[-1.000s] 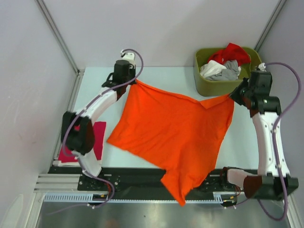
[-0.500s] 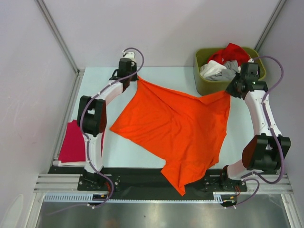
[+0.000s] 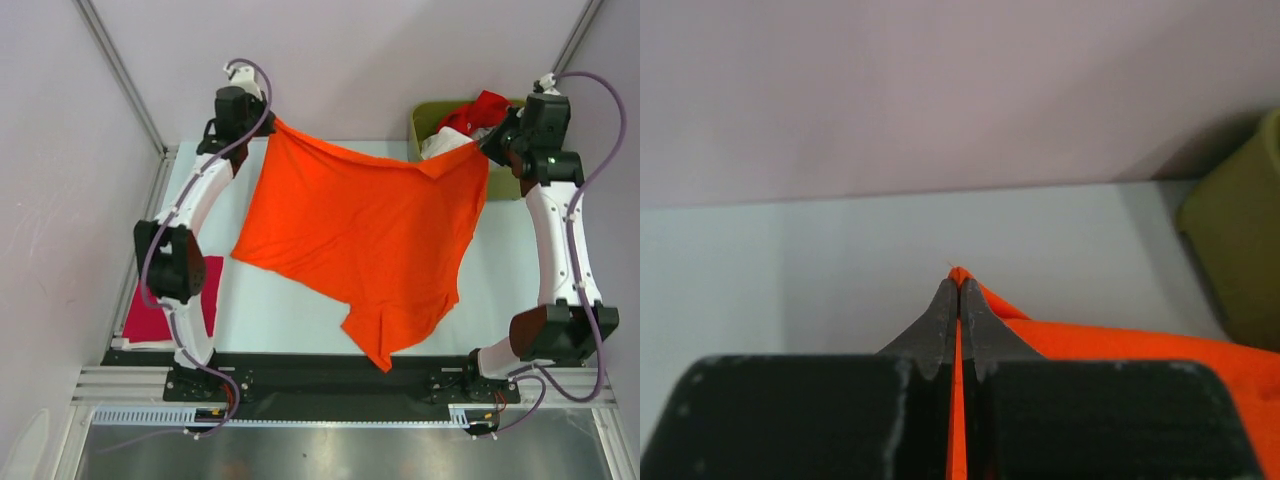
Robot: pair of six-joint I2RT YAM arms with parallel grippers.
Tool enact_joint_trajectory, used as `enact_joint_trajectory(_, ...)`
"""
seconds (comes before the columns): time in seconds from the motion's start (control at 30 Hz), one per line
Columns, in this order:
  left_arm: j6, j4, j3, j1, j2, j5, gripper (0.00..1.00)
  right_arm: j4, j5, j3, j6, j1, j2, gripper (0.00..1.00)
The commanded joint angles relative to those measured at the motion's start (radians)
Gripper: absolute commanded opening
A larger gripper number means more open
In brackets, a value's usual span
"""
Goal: Fold and stack the t-shirts
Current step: Flatten the tshirt out
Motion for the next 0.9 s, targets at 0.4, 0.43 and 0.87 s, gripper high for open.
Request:
enact_joint_trajectory(0.4,-0.069,0.024,-0.016,0.015,-0.750,-0.025,0.00,-0.099,-0.189,0.242,0.010,0.006,-0.510,0.00)
enact_joint_trajectory(0.43,-0.068,0.023,-0.014,0.017,-0.781,-0.036,0.00,-0.110,-0.200,0.273,0.003,0.006,-0.517,0.00)
enact_joint_trajectory(0.87,0.044,-0.025,0.144,0.018,-0.944,-0.171,0.00,-0.236,-0.278,0.633,0.069,0.011,-0.485,0.00)
